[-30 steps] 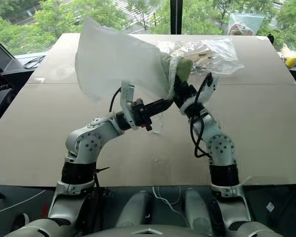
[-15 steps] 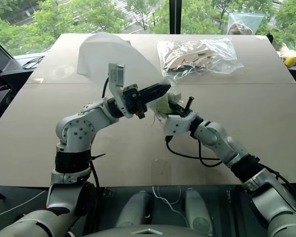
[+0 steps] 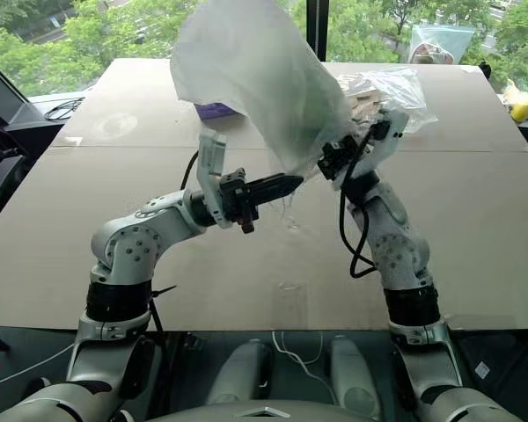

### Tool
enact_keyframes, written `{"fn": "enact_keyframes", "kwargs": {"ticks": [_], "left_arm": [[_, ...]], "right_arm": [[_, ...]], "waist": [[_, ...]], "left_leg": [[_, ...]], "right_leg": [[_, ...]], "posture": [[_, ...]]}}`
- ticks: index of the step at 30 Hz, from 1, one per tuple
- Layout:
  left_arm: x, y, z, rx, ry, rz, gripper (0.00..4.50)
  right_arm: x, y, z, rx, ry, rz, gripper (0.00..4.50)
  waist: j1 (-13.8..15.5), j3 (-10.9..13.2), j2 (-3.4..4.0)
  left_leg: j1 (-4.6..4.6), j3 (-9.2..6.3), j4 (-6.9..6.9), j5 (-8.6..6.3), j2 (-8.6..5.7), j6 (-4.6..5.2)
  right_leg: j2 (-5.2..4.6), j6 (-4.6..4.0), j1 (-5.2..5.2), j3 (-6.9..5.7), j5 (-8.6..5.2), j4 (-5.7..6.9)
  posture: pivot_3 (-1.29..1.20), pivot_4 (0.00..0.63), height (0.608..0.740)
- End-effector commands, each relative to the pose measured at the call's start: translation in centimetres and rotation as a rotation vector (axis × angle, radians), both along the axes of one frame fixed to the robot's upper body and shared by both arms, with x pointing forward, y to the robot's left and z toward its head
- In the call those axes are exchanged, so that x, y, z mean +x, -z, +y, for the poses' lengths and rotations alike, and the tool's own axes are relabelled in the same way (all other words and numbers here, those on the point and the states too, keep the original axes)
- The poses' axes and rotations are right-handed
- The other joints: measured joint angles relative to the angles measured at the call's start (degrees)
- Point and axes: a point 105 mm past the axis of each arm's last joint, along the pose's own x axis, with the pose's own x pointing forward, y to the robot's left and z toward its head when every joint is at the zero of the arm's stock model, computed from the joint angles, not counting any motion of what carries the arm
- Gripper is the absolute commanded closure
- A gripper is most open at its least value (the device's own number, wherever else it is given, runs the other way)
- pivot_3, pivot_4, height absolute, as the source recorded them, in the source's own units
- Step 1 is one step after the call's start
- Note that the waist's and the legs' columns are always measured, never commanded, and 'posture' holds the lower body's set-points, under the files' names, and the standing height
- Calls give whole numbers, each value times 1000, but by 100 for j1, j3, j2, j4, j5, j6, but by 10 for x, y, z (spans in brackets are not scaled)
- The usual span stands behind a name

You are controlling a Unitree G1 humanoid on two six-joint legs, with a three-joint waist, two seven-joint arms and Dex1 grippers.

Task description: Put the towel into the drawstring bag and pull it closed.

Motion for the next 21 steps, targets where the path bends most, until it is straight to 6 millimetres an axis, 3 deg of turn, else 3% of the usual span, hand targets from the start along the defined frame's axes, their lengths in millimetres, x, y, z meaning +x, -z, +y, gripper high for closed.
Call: {"fn": "enact_keyframes", "kwargs": {"ticks": [1, 3, 6, 9, 12, 14, 18, 21], "left_arm": [[-5, -6, -4, 5, 30, -33, 4500], [-2, -6, -4, 6, 20, -38, 4500], [10, -7, -3, 1, -46, -48, 4500], [24, -7, -2, -6, -118, -49, 4500], [43, -6, 1, -13, -214, -53, 4500], [60, -1, 8, 16, -314, -56, 4500], [92, 11, 30, 88, -523, -98, 4500], [102, 10, 35, 99, -582, -135, 4500]], "right_arm": [[-4, -14, -14, 277, -127, 163, 4462], [13, 11, -12, 352, -107, 419, 4462], [27, 49, -17, 450, 3, 724, 3164], [26, 56, -14, 299, 63, 735, 1754], [23, 74, -15, 24, 116, 718, 382], [17, 85, -18, -277, 166, 629, 382], [8, 93, -21, -581, 157, 492, 382], [-3, 94, -24, -801, 131, 333, 382]], "waist": [[-8, 1, 2], [-22, 0, 2], [-21, 1, 7], [-2, 1, 7], [4, 1, 6], [2, 1, 6], [-34, 0, 7], [-3, 0, 7]], "left_leg": [[0, 0, -1, 0, 0, 0], [1, 0, -2, 0, 1, 0], [0, 0, -2, 0, 2, 0], [-7, 2, -1, 0, -3, 0], [-10, 9, 0, 0, -7, 0], [-10, 9, 0, 0, -8, 1], [-4, 9, -9, 0, -7, 1], [-3, 5, -9, 0, -2, 1]], "right_leg": [[1, 0, -1, -1, 0, 0], [2, 1, -1, 0, -1, 0], [5, 1, -3, 0, -1, 2], [1, 2, -5, 3, -1, 0], [-3, 2, -5, 7, 0, -6], [-4, 2, -4, 7, -1, -8], [0, 2, -6, 9, -1, -6], [8, 3, -6, 6, -2, -5]], "posture": [[0, 150, 740], [0, 150, 740], [0, 150, 740], [0, 150, 740], [0, 150, 740], [0, 150, 740], [0, 150, 740], [0, 150, 740]]}}
